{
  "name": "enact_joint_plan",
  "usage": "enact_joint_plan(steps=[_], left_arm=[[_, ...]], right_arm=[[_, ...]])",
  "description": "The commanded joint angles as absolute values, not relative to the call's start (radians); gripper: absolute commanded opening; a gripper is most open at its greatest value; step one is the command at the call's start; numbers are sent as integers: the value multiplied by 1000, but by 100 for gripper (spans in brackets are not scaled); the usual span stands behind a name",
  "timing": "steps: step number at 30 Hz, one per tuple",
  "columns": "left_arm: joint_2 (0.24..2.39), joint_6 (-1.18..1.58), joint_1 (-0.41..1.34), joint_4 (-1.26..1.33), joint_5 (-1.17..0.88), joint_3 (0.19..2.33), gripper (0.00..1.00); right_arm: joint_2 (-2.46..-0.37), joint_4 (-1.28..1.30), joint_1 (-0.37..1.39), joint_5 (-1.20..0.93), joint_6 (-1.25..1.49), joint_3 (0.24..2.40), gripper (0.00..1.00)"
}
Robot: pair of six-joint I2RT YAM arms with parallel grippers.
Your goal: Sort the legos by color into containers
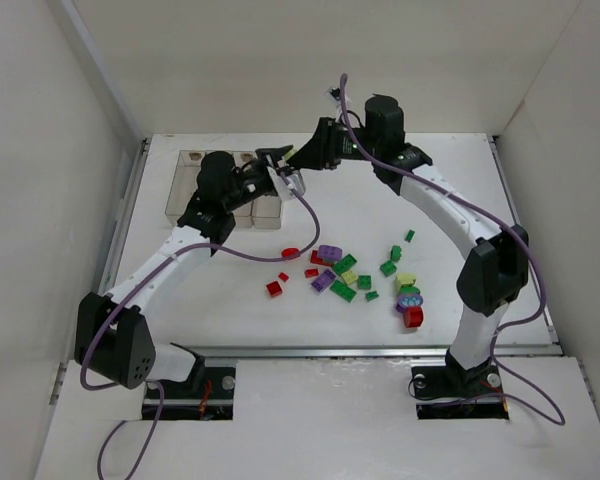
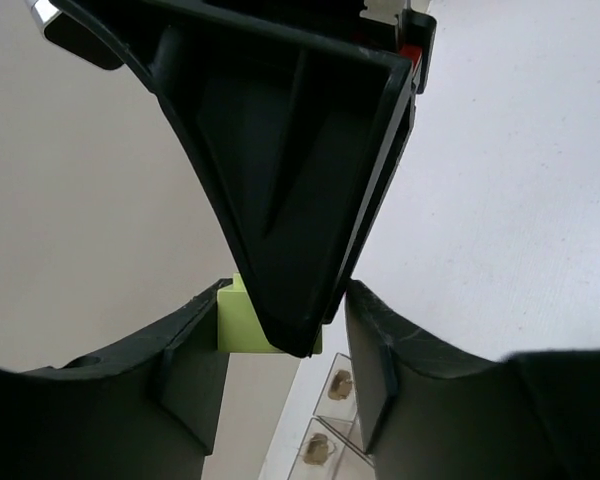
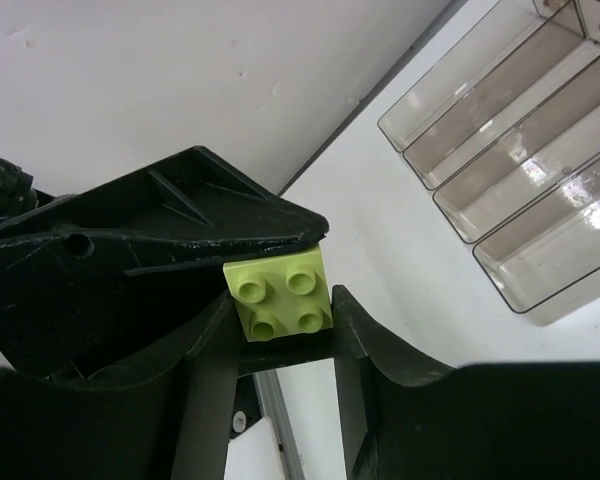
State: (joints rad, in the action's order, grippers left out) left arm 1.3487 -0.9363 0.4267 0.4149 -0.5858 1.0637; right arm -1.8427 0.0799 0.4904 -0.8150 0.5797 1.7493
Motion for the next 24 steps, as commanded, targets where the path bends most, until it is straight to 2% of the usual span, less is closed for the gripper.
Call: enact_joint_plan(steps=[1,3,5,9,13,15,19,24], left_arm=[[1322,-930,433,474,-580,1123,42],[1313,-917,433,474,-590,1123,62],[1302,-917,433,463,-600,1123,73],[1284,-927,433,410,-623,1123,73],[1284,-942,433,379,-623,1132,59],[1275,-942,433,364,-623,1144,59],[1253,-966,433,314,-664,1144,76],[1273,-928,423,314,-664,1164,71]], right_arm=[[-1795,64,500,-853,583,1727,0],[-1786,64,500,-841,583,1707,0],[-1775,64,500,-821,574,1697,0],[-1775,64,500,-830,574,1697,0],[-1775,64,500,-830,574,1697,0],[-1766,64,488,-830,574,1697,0],[-1755,64,477,-834,574,1684,0],[-1755,64,477,-844,574,1684,0]])
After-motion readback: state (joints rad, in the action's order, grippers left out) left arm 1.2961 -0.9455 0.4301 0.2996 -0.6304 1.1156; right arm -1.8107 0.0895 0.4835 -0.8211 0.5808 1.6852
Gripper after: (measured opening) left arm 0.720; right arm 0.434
